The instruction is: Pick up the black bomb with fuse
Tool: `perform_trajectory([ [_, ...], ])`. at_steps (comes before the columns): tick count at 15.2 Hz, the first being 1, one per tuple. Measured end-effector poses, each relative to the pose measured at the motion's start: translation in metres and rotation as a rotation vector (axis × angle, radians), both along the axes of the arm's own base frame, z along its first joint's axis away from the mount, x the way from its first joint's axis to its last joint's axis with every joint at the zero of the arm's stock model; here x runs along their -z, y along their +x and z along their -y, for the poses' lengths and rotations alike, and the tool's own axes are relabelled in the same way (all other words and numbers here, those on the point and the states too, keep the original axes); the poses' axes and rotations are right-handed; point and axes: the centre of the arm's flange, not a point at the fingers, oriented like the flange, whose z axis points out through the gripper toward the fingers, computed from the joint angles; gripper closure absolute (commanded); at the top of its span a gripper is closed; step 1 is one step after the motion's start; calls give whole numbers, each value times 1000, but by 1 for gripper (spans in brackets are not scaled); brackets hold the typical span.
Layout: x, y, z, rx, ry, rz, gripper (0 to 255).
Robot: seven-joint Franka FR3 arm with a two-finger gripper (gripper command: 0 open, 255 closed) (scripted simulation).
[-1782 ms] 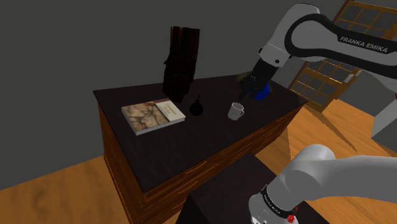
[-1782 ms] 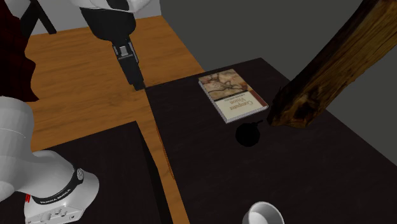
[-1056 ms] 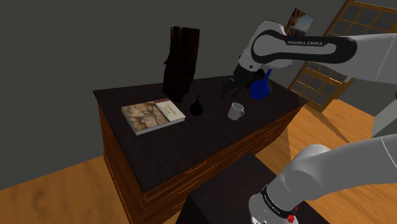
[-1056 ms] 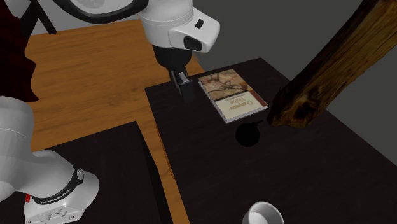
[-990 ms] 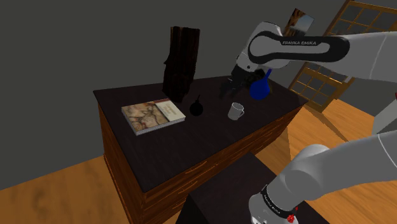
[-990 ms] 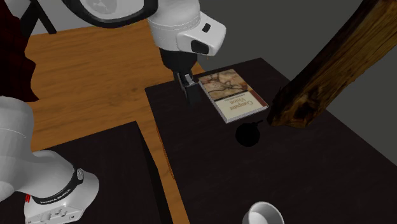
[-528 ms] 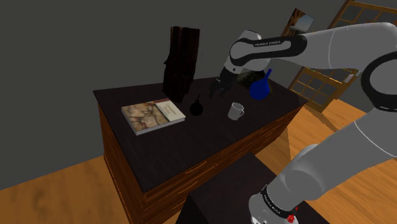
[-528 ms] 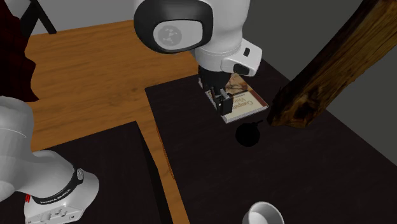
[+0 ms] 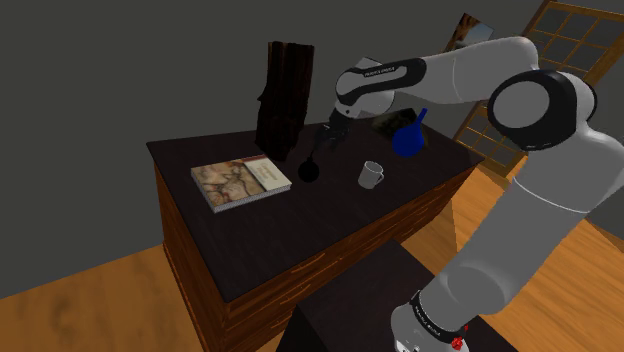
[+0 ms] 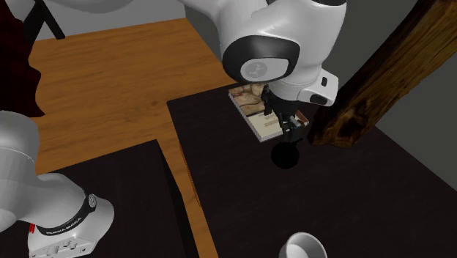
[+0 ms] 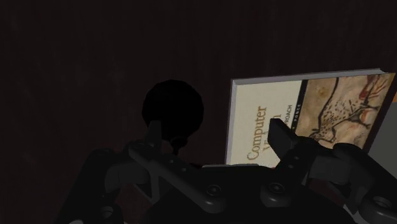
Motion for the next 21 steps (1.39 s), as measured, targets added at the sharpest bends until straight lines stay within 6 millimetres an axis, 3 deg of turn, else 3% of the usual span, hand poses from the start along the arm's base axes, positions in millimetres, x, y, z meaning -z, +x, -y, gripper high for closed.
perform_trajectory([
  [4, 29, 46, 15, 6, 4, 6, 0],
  [7, 47, 67, 21, 9, 7, 8, 0],
  [14, 85, 72, 24, 9, 8, 9, 0],
  [15, 87, 73, 24, 9, 7, 9, 255],
  [21, 89, 73, 25, 10, 7, 11, 255],
])
